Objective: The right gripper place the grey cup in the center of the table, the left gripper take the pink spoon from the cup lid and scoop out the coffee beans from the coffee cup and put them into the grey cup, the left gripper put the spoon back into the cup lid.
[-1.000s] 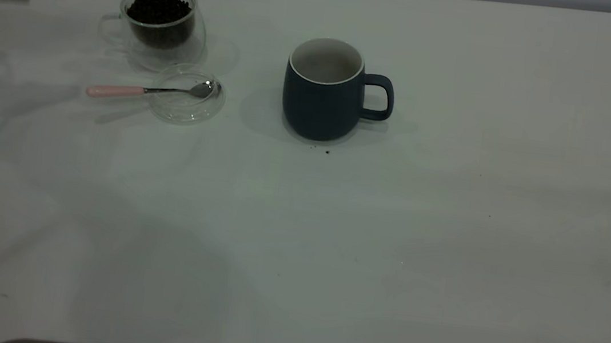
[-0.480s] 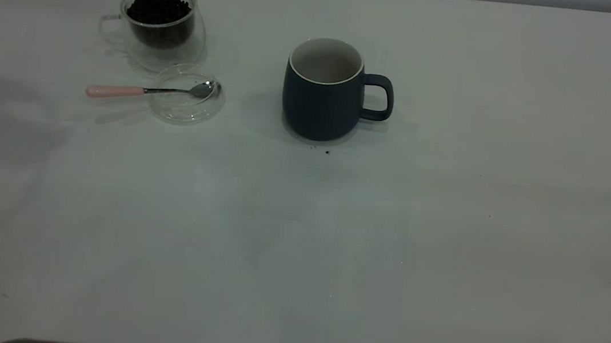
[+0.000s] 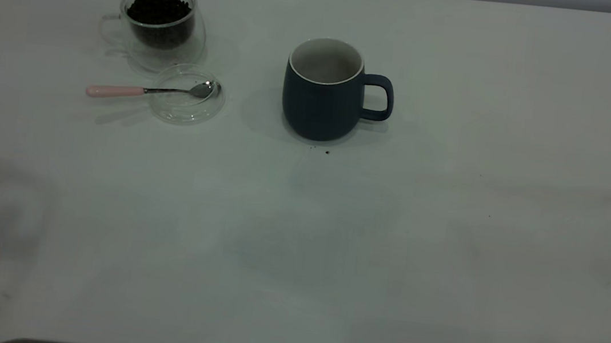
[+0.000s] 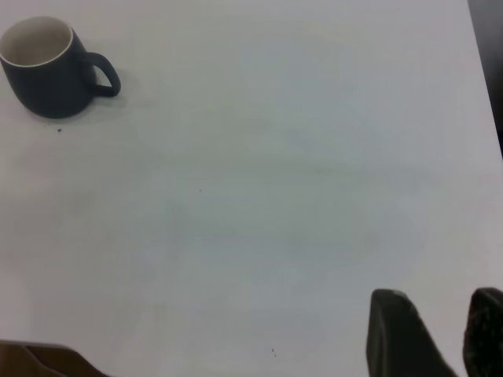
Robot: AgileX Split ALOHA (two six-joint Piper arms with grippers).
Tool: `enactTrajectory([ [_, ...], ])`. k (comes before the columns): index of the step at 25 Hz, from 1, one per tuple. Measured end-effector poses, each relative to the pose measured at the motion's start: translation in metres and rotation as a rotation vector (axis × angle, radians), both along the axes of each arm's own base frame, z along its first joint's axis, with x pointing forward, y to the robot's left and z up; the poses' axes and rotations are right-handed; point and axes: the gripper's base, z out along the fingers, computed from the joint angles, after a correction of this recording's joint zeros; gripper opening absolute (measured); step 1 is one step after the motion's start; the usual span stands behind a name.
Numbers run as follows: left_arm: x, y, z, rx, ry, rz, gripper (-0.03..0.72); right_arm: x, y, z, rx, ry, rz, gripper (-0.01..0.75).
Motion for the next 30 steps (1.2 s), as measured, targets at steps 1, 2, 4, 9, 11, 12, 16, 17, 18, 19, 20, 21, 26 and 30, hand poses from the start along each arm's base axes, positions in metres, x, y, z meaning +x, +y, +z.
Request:
enactTrajectory([
  [1, -0.011, 0.0, -0.008, 0.004, 0.02, 0.001, 0.573, 0.0, 0.0, 0.0, 0.0, 0.0, 0.0, 0.239],
  [2, -0.023, 0.001, -0.016, 0.012, 0.034, 0.003, 0.573, 0.0, 0.0, 0.0, 0.0, 0.0, 0.0, 0.239],
  [4, -0.046, 0.004, -0.029, 0.044, 0.051, 0.009, 0.573, 0.0, 0.0, 0.0, 0.0, 0.0, 0.0, 0.239],
  [9, -0.096, 0.012, -0.069, 0.122, 0.101, 0.014, 0.573, 0.0, 0.0, 0.0, 0.0, 0.0, 0.0, 0.239],
  [11, -0.115, 0.013, -0.082, 0.131, 0.094, 0.019, 0.573, 0.0, 0.0, 0.0, 0.0, 0.0, 0.0, 0.239],
  [12, -0.123, 0.013, -0.089, 0.13, 0.095, 0.022, 0.573, 0.0, 0.0, 0.0, 0.0, 0.0, 0.0, 0.239],
  [16, -0.151, 0.014, -0.108, 0.129, 0.028, 0.031, 0.573, 0.0, 0.0, 0.0, 0.0, 0.0, 0.0, 0.239],
  [17, -0.156, 0.014, -0.111, 0.126, -0.008, 0.039, 0.573, 0.0, 0.0, 0.0, 0.0, 0.0, 0.0, 0.239],
  [18, -0.161, 0.014, -0.111, 0.123, -0.045, 0.046, 0.573, 0.0, 0.0, 0.0, 0.0, 0.0, 0.0, 0.239],
  [19, -0.164, 0.014, -0.11, 0.12, -0.079, 0.052, 0.573, 0.0, 0.0, 0.0, 0.0, 0.0, 0.0, 0.239],
  [20, -0.168, 0.014, -0.108, 0.117, -0.119, 0.057, 0.573, 0.0, 0.0, 0.0, 0.0, 0.0, 0.0, 0.239],
  [21, -0.172, 0.014, -0.107, 0.113, -0.155, 0.062, 0.573, 0.0, 0.0, 0.0, 0.0, 0.0, 0.0, 0.239],
  [26, -0.194, 0.014, -0.102, 0.102, -0.315, 0.072, 0.573, 0.0, 0.0, 0.0, 0.0, -0.001, 0.0, 0.239],
  [30, -0.214, 0.014, -0.102, 0.093, -0.46, 0.081, 0.573, 0.0, 0.0, 0.0, 0.0, -0.002, 0.0, 0.239],
])
